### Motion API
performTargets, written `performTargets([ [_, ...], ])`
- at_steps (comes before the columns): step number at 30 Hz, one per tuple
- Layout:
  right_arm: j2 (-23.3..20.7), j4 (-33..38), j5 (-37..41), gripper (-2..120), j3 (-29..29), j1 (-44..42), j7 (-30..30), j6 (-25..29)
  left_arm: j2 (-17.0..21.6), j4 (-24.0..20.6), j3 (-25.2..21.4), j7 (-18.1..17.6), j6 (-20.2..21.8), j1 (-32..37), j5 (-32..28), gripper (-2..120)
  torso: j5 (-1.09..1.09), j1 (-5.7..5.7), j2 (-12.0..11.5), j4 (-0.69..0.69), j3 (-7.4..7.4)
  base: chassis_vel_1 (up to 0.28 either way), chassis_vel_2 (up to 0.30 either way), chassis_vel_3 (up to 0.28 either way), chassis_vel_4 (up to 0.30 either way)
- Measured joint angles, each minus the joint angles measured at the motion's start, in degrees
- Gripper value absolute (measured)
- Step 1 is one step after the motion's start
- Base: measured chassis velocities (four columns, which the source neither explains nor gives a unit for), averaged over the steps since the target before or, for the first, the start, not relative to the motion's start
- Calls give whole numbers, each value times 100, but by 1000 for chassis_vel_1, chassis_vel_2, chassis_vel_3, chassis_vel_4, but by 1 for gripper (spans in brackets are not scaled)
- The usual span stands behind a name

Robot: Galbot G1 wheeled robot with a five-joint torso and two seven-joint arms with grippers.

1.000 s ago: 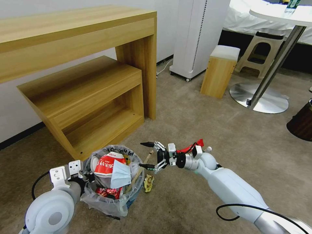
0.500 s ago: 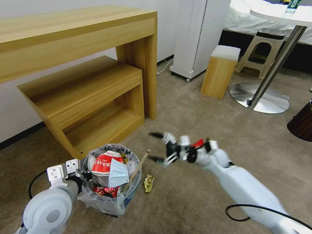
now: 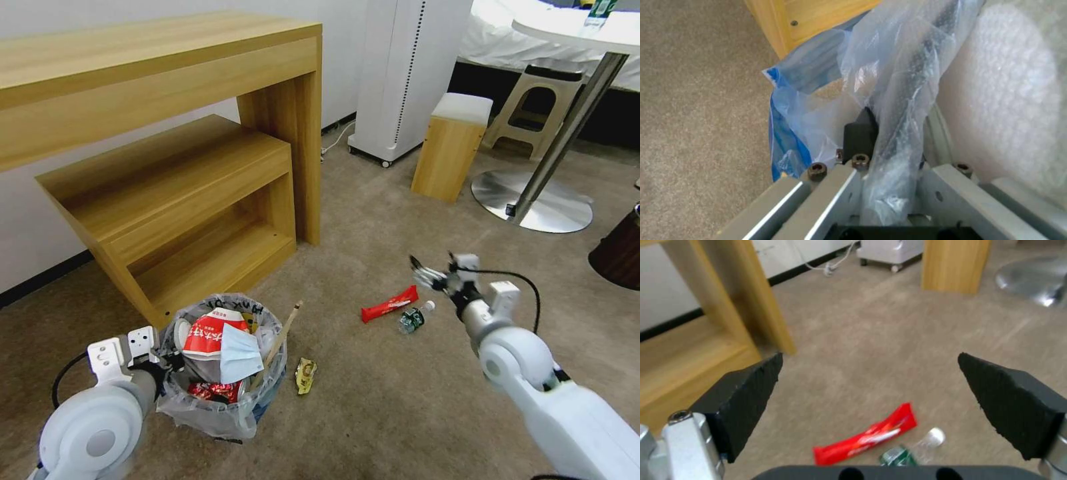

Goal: Pick up the trash bin and place the garbage on the floor into it.

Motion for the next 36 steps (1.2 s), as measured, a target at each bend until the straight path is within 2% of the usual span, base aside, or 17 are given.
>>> performTargets([
  [5, 104, -36, 20, 100, 224, -420, -552, 234, 2, -8, -29, 36, 1, 17, 9, 0, -1, 0, 0, 3, 0, 0, 0, 0, 0],
  [9, 185, 62, 32, 100, 280, -696, -624, 206, 12, -31, -60, 50, 1, 24, 10, 0, -1, 0, 0, 2, 0, 0, 0, 0, 0],
  [16, 320, 276, 218, 100, -225, -920, 78, -521, 46, -37, -166, 45, 1, 46, 76, 0, -2, 0, 0, 2, 0, 0, 0, 0, 0],
  [19, 425, 322, 705, 100, -743, -691, 569, -1129, 124, -38, -245, 36, 3, 34, 69, 0, -2, 0, 0, 2, 0, 0, 0, 0, 0],
  [20, 425, 322, 705, 100, -743, -691, 569, -1129, 124, -38, -245, 36, 3, 34, 69, 0, -2, 0, 0, 2, 0, 0, 0, 0, 0],
  [23, 541, 155, 1135, 100, -1314, -237, 936, -1482, 167, -39, -318, 10, 3, 32, 9, 0, -2, 0, 0, 2, 1, 0, 0, 0, 0],
  [27, 652, -75, 1361, 100, -1745, 115, 1168, -1614, 161, -63, -335, -6, 3, 36, -8, 0, -3, 0, 0, 3, 1, 0, 0, 0, 0],
  [31, 1044, -594, 1443, 100, -2525, 610, 1304, -1728, 143, -109, -367, -5, 8, 71, -25, 0, -3, 0, 0, 2, 1, 0, 0, 0, 0],
  [33, 1200, -718, 1417, 100, -2684, 699, 1308, -1730, 142, -112, -394, -5, 9, 77, -40, 0, -3, 1, 0, 2, 1, 0, 0, 0, 0],
  [35, 1331, -806, 1368, 100, -2794, 753, 1303, -1698, 142, -113, -425, -5, 9, 86, -53, 0, -2, 0, 0, 3, 1, 0, 0, 0, 0],
  [36, 1433, -889, 1267, 100, -2900, 768, 1227, -1488, 147, -113, -463, -5, 10, 100, -62, 0, -2, 0, 0, 3, 1, 0, 0, 0, 0],
])
